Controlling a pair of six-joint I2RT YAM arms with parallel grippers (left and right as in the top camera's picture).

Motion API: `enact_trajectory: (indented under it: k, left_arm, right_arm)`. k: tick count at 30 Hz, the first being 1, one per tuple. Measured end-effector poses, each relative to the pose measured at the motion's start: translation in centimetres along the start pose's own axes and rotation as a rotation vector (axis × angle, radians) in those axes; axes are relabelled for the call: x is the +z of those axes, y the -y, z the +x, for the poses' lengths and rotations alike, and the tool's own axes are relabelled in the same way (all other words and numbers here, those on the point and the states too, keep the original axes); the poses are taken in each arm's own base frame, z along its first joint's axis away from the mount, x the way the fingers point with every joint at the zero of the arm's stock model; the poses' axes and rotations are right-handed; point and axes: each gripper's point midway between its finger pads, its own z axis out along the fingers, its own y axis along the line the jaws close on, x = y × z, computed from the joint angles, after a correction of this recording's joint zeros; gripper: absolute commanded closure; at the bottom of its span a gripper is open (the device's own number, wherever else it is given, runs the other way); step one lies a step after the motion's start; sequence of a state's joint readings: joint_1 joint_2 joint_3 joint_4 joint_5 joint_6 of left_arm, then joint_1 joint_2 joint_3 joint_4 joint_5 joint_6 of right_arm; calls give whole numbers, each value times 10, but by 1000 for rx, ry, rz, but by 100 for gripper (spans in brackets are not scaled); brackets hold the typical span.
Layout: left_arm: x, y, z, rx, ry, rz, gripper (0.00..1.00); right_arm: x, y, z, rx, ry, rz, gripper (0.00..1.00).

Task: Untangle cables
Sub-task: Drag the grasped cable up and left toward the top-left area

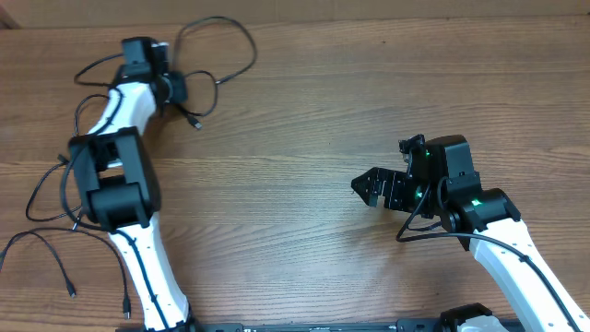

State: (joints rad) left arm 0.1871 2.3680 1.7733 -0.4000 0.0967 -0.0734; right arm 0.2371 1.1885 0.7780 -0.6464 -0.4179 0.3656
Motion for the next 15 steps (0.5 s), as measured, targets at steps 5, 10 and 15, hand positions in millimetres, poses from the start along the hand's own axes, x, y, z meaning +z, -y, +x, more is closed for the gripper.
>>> enact_trajectory:
  k: [5,10,15]
  left_arm:
    - [-5,-33,2,-169,-17,-18,96]
    - [-11,-41,5,-282,-39,-19,0]
    - [-20,-45,8,-292,-67,-37,0]
  right_arm:
    - [0,0,0,-1,1,-1,0]
    - [0,0,0,-1,1,-1,0]
    - [0,0,0,-1,1,-1,0]
